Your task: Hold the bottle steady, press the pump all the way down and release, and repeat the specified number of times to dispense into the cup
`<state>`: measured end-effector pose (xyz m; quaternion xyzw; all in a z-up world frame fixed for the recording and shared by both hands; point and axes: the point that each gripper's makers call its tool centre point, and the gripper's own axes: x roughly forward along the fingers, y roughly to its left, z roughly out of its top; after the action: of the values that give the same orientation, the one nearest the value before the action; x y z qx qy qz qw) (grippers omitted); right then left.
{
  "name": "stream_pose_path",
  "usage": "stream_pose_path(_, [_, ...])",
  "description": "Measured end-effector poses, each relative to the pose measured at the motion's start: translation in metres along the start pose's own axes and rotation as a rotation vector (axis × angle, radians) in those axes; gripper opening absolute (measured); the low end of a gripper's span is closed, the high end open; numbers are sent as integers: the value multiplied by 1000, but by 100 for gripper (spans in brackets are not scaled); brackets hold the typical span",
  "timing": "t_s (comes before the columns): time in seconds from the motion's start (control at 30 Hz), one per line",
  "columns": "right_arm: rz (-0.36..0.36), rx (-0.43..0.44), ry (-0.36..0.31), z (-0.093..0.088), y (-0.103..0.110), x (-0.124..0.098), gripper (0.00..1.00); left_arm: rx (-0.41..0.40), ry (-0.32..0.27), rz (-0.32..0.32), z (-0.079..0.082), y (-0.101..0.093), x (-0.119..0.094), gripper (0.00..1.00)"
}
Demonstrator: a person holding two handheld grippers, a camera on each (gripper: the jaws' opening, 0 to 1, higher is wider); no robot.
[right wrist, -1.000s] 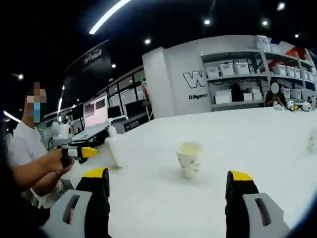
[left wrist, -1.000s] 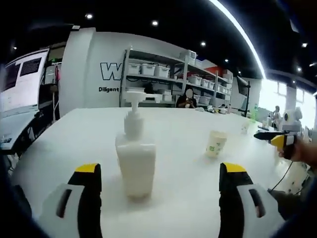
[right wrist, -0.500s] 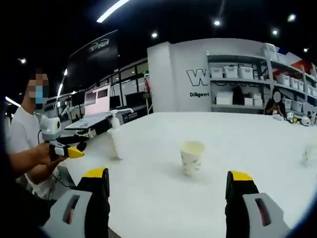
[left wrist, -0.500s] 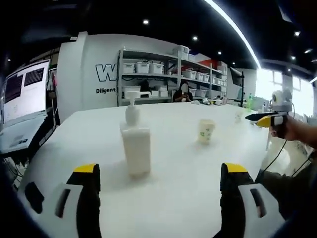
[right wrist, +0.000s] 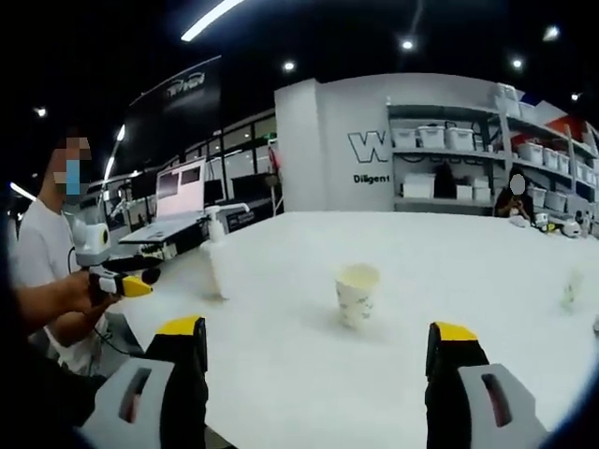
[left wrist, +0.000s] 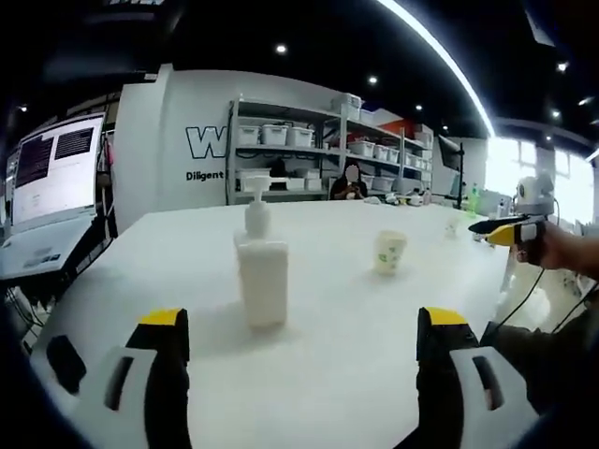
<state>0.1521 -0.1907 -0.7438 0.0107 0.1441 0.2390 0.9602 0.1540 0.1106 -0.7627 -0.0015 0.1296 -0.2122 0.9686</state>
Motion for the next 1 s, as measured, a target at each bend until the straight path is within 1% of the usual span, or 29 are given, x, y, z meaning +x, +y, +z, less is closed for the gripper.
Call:
stream_pose_path(0.1, [8,-14,1,1,3,3,98,-3,2,1,-1,0,0,99])
stream_pose_path(0.17, [12,-25,15,-2,4,6,98,-5,12,0,-4,0,1,99])
stream_pose_path(0.3, [8,-34,21,-3,3,6,98,0,7,-1,-4,1,2,99])
stream_pose_path(0.4, [-1,-31,12,-1,0,5,99,-5,4,-1,-4,3,4,99])
stream_pose_path(0.57, [-8,-23,13,-4,-4,4,99,-3,12,4,-5,7,6,99])
stream_pose_path(0.7, [-14,-6,12,-5,-10,6,99,-14,-1,18,-1,11,7,99])
stream_pose_path(0.8, [-18,3,9,-4,-13,10,99,-14,3,31,-1,14,13,98])
stream_pose_path(1.0, [-20,-15,21,-3,-10,20,98,-10,7,36,2,13,24,98])
